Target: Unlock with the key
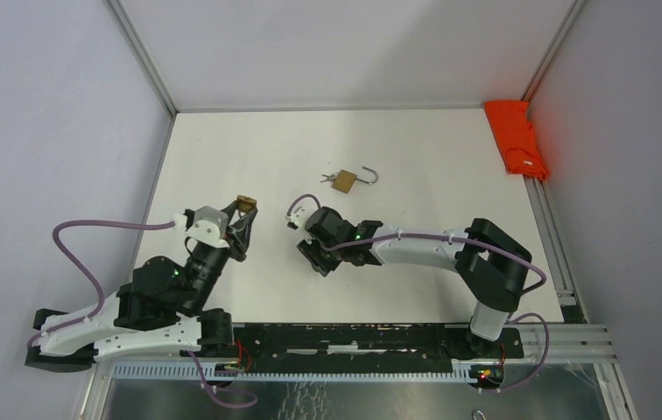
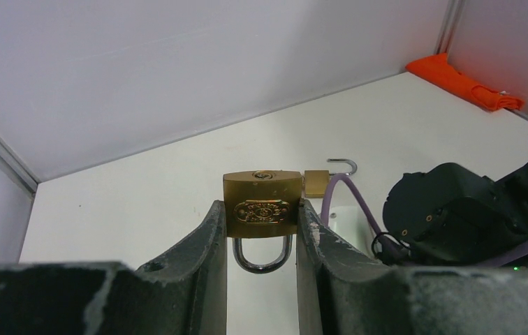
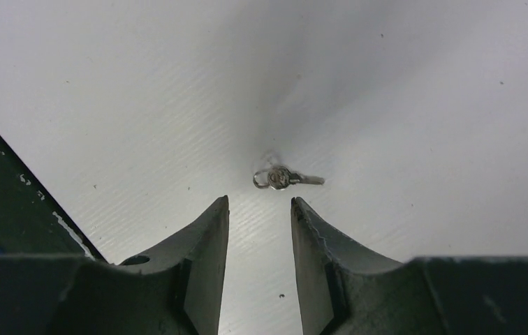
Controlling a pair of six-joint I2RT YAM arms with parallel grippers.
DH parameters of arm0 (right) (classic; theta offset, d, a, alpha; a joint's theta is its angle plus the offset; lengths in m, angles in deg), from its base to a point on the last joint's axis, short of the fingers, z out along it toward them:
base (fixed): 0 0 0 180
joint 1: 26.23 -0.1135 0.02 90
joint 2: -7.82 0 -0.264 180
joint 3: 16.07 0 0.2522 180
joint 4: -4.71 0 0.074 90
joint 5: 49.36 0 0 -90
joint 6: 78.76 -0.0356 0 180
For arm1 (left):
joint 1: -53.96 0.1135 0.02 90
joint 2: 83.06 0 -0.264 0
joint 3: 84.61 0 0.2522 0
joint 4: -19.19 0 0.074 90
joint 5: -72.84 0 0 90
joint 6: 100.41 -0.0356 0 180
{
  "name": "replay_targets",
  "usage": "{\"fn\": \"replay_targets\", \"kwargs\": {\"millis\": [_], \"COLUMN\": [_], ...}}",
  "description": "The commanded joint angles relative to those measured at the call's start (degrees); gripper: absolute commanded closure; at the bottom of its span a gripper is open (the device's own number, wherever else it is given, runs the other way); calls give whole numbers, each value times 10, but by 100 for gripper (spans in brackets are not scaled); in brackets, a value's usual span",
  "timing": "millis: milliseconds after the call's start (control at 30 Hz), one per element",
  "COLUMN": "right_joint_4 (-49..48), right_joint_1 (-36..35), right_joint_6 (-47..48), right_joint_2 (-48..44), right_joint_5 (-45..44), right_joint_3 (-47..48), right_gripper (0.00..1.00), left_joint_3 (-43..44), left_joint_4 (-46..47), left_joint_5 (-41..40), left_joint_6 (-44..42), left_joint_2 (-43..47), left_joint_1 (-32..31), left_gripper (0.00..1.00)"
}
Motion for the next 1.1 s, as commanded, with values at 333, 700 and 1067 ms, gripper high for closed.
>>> {"fn": "replay_targets", "kwargs": {"millis": [333, 700, 1067], "right_joint_4": [38, 38, 46], "right_joint_1": [-20, -21, -20], "right_joint_6": [12, 1, 0], "right_joint_2": [91, 102, 89], "right_joint_5": [-64, -71, -117], "right_joint_3": [69, 69, 74], "right_gripper": [59, 73, 100], "left_joint_3": [2, 5, 0], "left_joint_4": [-3, -13, -10], "left_joint_5": [-8, -7, 2], "left_joint_6": [38, 45, 46], "left_joint_2": [43, 50, 47], "left_joint_1": [-3, -3, -3], "left_gripper": [98, 98, 98]}}
